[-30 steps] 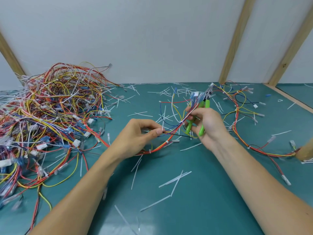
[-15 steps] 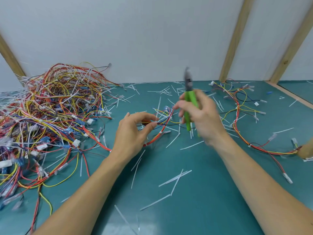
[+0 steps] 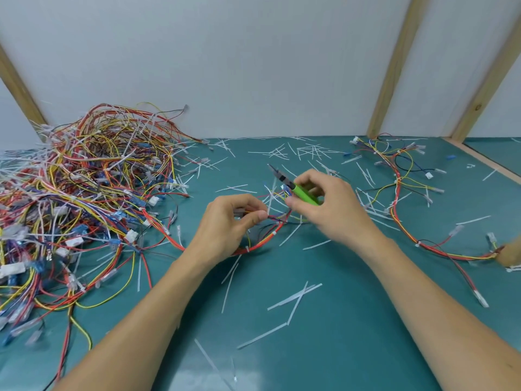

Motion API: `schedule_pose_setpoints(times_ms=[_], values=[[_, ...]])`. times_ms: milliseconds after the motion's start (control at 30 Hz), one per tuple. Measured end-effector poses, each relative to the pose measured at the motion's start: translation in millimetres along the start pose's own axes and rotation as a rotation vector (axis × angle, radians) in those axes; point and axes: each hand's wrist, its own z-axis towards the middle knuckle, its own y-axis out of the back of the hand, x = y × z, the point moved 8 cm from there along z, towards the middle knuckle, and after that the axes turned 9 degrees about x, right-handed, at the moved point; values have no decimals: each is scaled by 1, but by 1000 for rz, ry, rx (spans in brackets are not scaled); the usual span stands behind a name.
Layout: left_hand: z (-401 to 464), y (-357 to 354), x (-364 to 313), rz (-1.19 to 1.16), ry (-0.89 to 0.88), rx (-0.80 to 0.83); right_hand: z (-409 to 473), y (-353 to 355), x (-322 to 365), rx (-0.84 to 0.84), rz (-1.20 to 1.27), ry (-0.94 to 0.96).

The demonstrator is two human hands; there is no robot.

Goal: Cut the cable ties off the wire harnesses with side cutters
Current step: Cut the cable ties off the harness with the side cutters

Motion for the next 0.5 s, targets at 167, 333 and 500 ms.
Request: schedule_pose_setpoints(times_ms=[167,333,500], values=[[-3,-1,-9,52,-62,-51,-4,-29,6,194,120,7],[-6,2,-14,56,-100,-109,-4,-32,2,190,134,-43],[-7,8,-19,36,-149,-207,-4,-31,4,140,229,-62]])
